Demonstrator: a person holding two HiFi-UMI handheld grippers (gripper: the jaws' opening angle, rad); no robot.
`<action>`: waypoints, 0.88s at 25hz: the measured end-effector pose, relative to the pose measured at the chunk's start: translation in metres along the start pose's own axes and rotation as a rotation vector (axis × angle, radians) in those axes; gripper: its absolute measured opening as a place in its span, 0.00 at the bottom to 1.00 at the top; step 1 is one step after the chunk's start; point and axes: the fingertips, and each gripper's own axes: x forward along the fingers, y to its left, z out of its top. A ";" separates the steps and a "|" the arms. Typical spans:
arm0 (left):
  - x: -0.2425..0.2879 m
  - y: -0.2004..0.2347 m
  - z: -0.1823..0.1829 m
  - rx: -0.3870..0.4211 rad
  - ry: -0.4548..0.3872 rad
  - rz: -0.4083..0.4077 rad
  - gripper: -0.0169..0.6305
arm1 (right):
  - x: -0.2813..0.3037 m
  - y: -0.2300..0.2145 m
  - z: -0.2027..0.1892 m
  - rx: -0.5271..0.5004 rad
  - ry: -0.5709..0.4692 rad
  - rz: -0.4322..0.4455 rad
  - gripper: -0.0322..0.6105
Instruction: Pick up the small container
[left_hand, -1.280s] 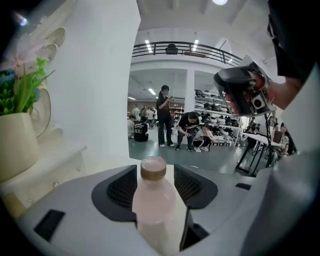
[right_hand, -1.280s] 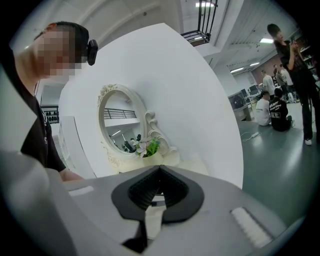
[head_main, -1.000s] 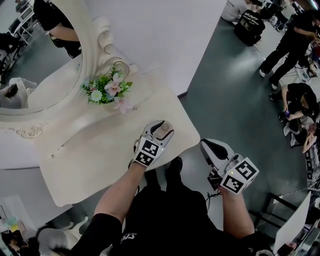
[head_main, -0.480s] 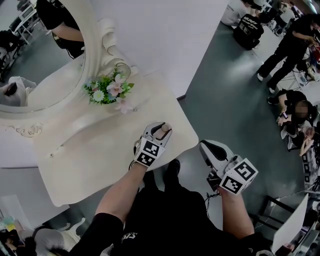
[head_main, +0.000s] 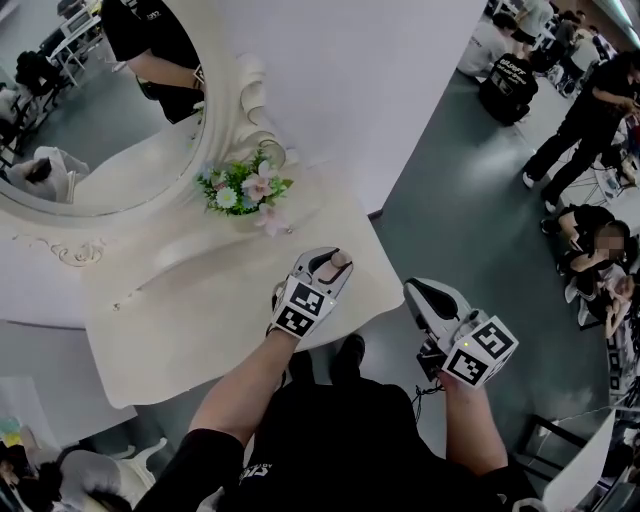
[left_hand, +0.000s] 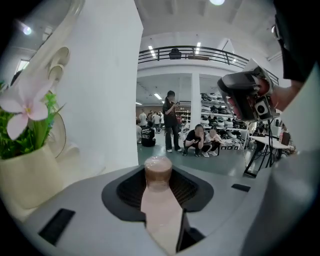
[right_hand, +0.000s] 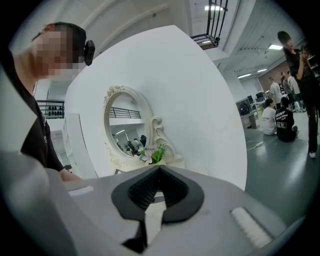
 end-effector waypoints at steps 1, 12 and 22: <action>-0.005 0.003 0.005 0.003 -0.001 0.008 0.25 | 0.002 0.002 0.004 -0.005 -0.008 0.007 0.07; -0.071 0.036 0.060 -0.015 -0.021 0.093 0.25 | 0.025 0.022 0.034 -0.050 -0.065 0.083 0.07; -0.138 0.066 0.094 -0.039 -0.057 0.183 0.25 | 0.043 0.038 0.049 -0.077 -0.079 0.139 0.07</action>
